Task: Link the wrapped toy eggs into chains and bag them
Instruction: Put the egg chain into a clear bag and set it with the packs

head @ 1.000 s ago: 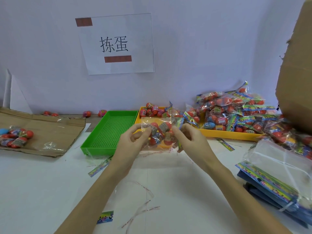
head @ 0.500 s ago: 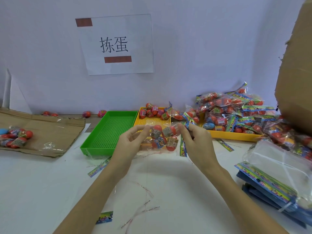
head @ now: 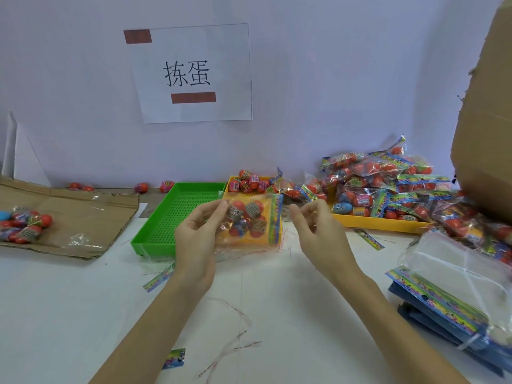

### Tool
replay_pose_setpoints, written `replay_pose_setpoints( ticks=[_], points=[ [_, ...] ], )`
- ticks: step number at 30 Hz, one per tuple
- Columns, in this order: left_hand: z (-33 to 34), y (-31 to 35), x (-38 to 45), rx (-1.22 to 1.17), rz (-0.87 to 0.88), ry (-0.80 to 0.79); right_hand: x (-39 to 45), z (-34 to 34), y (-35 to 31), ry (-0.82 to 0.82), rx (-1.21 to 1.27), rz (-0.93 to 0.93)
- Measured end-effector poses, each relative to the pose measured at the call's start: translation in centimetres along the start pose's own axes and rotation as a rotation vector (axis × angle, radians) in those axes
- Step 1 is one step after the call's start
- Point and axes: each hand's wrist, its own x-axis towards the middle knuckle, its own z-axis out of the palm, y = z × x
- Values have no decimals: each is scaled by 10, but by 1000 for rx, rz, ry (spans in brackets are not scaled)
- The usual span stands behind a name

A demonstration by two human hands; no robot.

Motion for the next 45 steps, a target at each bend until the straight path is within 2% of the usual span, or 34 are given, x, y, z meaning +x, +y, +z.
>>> replay_pose_setpoints(
  ticks=[1, 3, 5, 7, 8, 10, 13, 15, 17, 18, 23, 28, 30, 34, 36, 40, 45],
  points=[
    [-1, 0, -1, 77, 104, 36, 0, -1, -3, -46, 83, 76],
    [2, -1, -5, 251, 359, 4, -1, -2, -11, -291, 376, 297],
    [6, -2, -10, 449, 582, -180, -3, -3, -18, -523, 587, 420],
    [8, -5, -14, 626, 714, -422, -5, -3, -18, -600, 705, 377],
    [9, -8, -16, 690, 739, -522, -5, -3, -17, -581, 738, 328],
    [9, -10, -18, 724, 729, -586, -5, -4, -14, -456, 739, 260],
    [9, -7, -16, 666, 670, -379, -2, -8, -14, -339, 693, 271],
    [8, -4, -12, 583, 428, -261, -1, -9, -14, -353, 679, 282],
    [6, -2, -10, 472, 150, -269, -2, -8, -15, -370, 686, 289],
    [5, -3, -9, 436, 92, -292, -2, -7, -15, -378, 683, 291],
    [3, -4, -7, 389, 132, -335, -2, -8, -12, -450, 611, 277],
    [-2, -2, -3, 448, 62, -402, 1, -19, -10, -462, 289, 310],
    [-1, -2, -3, 457, 28, -368, 7, -29, -7, -337, 319, 284],
    [-1, -3, -1, 553, 62, -320, 18, -50, -3, 177, 665, 192],
    [-2, -5, -2, 634, 94, -363, 22, -52, 3, 281, 755, 239],
    [0, -10, -4, 714, 121, -445, 20, -42, 6, 198, 487, 396],
    [-1, -14, -1, 763, 146, -459, 9, -24, 2, -4, 92, 211]
  ],
)
